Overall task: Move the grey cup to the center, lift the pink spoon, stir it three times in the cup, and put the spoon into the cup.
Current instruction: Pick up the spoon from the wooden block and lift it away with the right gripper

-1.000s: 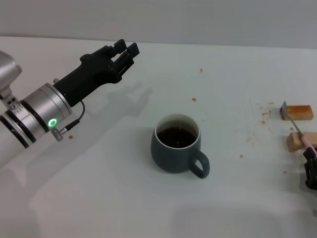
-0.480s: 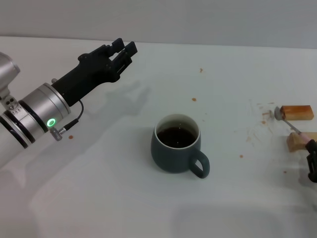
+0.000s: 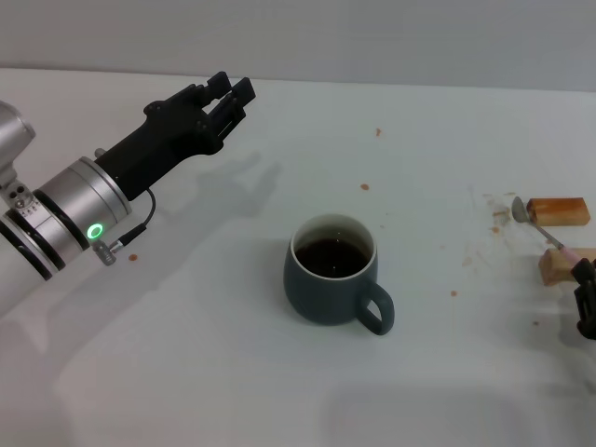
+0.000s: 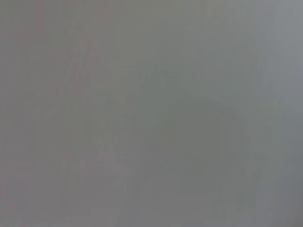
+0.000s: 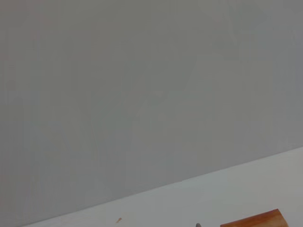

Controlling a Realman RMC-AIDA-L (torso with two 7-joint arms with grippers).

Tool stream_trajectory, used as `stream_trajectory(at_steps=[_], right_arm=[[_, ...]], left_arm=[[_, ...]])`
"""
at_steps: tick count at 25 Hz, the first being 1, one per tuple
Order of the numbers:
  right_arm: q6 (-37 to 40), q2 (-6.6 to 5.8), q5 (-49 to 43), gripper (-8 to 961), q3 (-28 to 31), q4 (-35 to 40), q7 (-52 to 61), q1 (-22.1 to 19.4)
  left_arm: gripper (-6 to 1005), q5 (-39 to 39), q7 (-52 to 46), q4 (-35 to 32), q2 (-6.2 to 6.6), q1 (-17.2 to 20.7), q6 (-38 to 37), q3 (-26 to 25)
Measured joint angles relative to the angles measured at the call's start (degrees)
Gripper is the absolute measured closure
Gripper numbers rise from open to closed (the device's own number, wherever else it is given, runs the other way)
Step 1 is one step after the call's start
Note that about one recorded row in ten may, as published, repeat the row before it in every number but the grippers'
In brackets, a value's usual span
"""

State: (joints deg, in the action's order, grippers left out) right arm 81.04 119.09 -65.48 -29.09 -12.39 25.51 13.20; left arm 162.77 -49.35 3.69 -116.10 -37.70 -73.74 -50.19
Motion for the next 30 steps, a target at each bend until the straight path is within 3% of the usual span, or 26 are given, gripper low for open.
stream_trajectory(at_steps=[15,30], right_arm=[[3.2,-0.4,-0.1,852,-2.8,1.4,4.8,0.2],[6.4,-0.63,-4.4,852,-6.1,19.1,27.9,-2.2]], left_arm=[[619,0.0,-0.2,0.0,-0.18,0.3,0.0,0.0],[619,0.1,-0.4,0.1,-0.23,0.7,0.0,0.0]])
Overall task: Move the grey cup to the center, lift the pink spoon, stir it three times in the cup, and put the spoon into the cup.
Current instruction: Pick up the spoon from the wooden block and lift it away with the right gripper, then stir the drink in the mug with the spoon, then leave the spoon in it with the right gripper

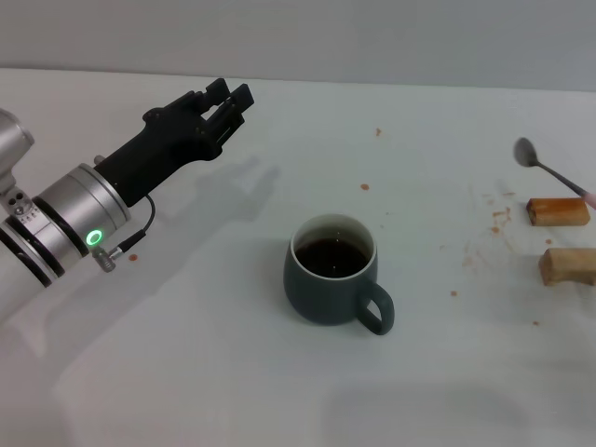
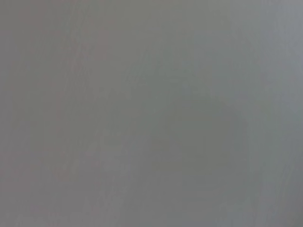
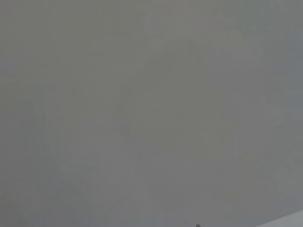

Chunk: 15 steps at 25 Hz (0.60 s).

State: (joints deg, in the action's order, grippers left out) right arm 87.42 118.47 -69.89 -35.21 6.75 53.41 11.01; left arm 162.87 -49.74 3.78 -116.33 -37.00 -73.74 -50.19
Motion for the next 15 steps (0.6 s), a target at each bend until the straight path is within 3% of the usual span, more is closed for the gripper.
stream_trajectory(at_steps=[6,15], right_arm=[[1.0,-0.81,-7.2,852,0.5,11.1,14.4,-0.1],[3.7,-3.55,-16.0,852,1.6,31.1,37.6,1.1]], left_arm=[[619,0.0,0.0,0.0,-0.03,0.0,0.0,0.0],[620,0.0,0.2,0.4,0.15,0.9,0.0,-1.1]])
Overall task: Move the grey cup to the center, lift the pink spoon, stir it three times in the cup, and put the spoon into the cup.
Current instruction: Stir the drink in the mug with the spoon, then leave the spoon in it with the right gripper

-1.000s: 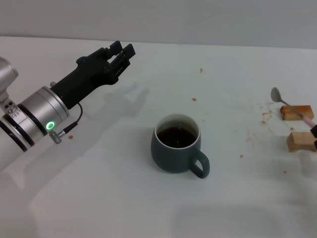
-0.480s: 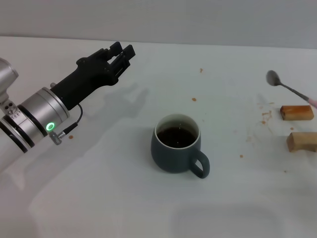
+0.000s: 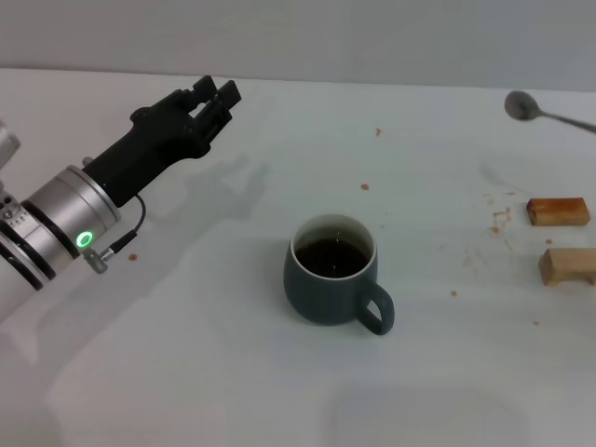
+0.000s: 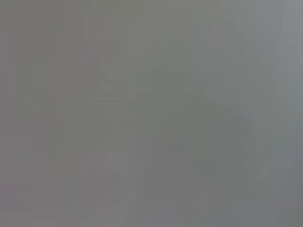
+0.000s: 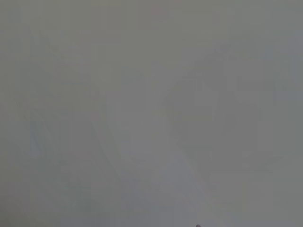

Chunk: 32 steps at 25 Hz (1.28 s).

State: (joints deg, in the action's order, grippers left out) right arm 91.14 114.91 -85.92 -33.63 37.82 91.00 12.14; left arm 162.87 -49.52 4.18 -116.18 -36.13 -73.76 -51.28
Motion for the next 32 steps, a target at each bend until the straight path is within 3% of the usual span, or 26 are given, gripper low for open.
stream_trajectory(at_steps=[7,18,32], right_arm=[[3.4,-2.81,-9.0,852,2.8,7.2,10.4,5.9],[2.7,-3.23,-12.8,852,2.7,7.8,10.8,9.6],[0.8,-3.97,-17.3,852,2.5,8.1,12.5,12.5]], left_arm=[[620,0.0,0.5,1.5,0.39,2.3,-2.1,-1.7],[620,-0.1,3.0,1.8,0.45,6.0,-8.0,-5.9],[620,-0.1,7.2,1.9,-0.01,7.5,-12.2,-8.2]])
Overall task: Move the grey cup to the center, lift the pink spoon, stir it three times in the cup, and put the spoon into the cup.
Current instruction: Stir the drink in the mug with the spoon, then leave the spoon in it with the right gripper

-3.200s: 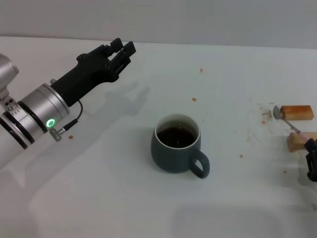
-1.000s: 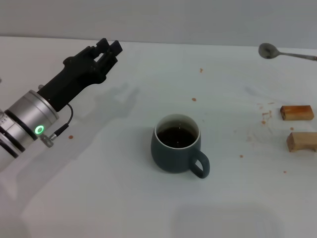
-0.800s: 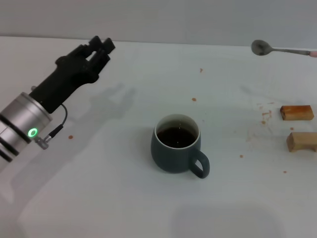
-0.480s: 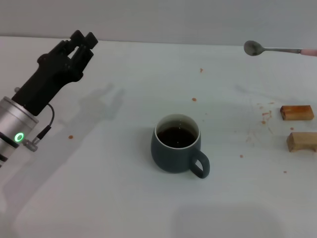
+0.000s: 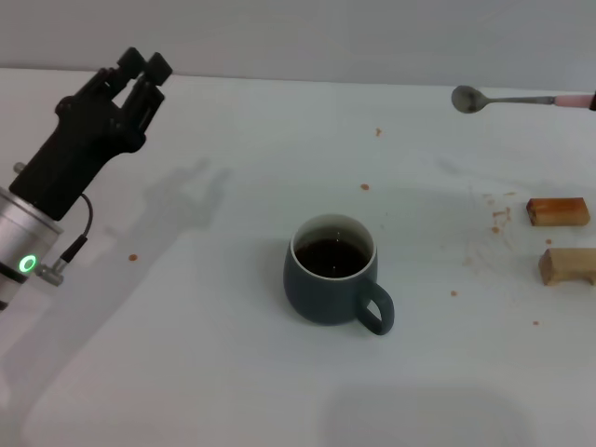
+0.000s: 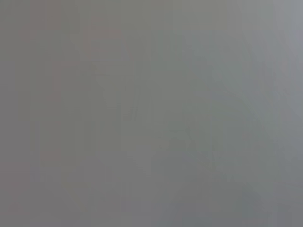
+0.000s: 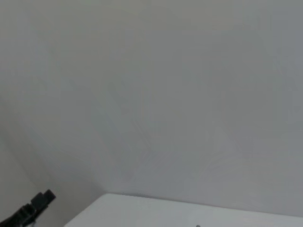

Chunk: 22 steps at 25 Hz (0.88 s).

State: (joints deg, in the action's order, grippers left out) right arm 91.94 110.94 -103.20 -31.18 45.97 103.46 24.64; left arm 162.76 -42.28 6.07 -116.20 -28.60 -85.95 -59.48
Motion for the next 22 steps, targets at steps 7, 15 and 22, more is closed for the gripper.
stream_trajectory(at_steps=[7,15,22], right_arm=[[-2.9,1.21,-0.5,852,-0.1,0.0,-0.2,0.8],[-6.1,2.1,-3.1,852,-0.5,-0.7,-0.1,2.4],[-7.2,2.04,-3.1,852,-1.1,-0.7,-0.1,3.0]], left_arm=[[620,0.0,0.7,0.0,-0.1,0.9,-0.5,-0.8],[620,0.0,3.8,0.0,-0.66,1.7,-1.3,-1.5],[620,0.0,3.9,0.0,-0.41,2.0,-2.1,-2.9]])
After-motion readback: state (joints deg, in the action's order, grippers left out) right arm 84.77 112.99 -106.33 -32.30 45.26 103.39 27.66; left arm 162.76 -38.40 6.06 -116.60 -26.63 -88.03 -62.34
